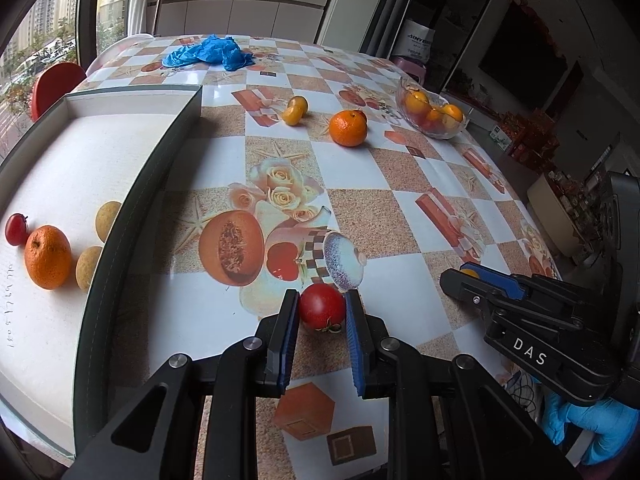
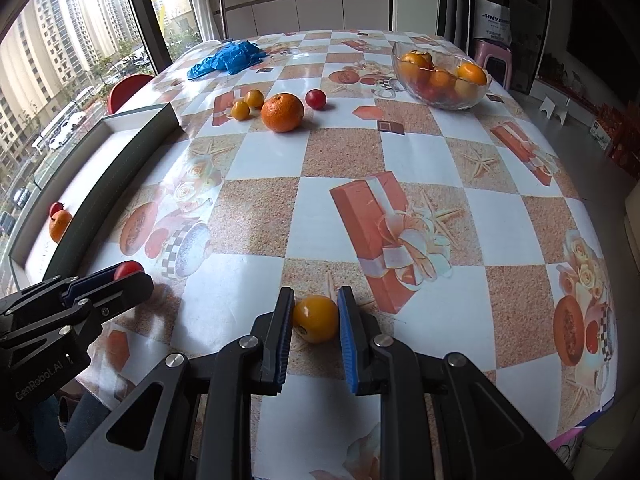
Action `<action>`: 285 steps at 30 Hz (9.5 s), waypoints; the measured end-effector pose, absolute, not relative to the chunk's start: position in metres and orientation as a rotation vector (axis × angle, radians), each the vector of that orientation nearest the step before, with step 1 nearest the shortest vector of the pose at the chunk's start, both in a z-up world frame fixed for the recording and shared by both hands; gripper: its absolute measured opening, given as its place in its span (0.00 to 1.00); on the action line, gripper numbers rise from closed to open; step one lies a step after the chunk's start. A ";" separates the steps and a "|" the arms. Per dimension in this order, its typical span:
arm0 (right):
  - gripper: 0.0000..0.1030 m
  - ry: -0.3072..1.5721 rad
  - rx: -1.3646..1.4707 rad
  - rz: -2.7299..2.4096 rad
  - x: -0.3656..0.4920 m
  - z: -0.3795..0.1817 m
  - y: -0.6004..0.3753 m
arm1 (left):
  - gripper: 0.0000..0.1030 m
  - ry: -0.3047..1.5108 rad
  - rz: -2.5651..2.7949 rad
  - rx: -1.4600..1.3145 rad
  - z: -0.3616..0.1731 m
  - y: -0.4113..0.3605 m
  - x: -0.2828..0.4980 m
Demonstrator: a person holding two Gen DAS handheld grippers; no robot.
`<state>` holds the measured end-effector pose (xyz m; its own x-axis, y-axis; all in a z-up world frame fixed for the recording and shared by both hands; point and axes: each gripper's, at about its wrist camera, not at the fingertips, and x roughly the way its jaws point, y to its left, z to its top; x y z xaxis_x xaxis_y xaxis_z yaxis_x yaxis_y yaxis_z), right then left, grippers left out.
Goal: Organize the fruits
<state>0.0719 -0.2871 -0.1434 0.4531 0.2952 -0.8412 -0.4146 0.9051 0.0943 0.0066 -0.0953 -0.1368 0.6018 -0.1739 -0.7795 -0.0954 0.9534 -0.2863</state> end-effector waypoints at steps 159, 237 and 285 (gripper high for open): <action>1.00 0.907 -0.162 0.325 0.124 -0.159 -0.326 | 0.24 0.932 -0.004 -0.104 -0.145 -0.103 0.089; 0.41 0.964 -0.119 0.572 0.154 -0.141 -0.252 | 0.23 0.917 0.028 -0.129 -0.146 -0.087 0.068; 0.41 0.962 -0.137 0.563 0.081 -0.113 -0.247 | 0.19 0.799 0.012 -0.279 -0.088 -0.044 0.017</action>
<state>0.0814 -0.2475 -0.1127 0.4419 0.3928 -0.8065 -0.5109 0.8492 0.1337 0.0174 -0.0436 -0.0879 0.6994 -0.0940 -0.7085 -0.1159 0.9633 -0.2422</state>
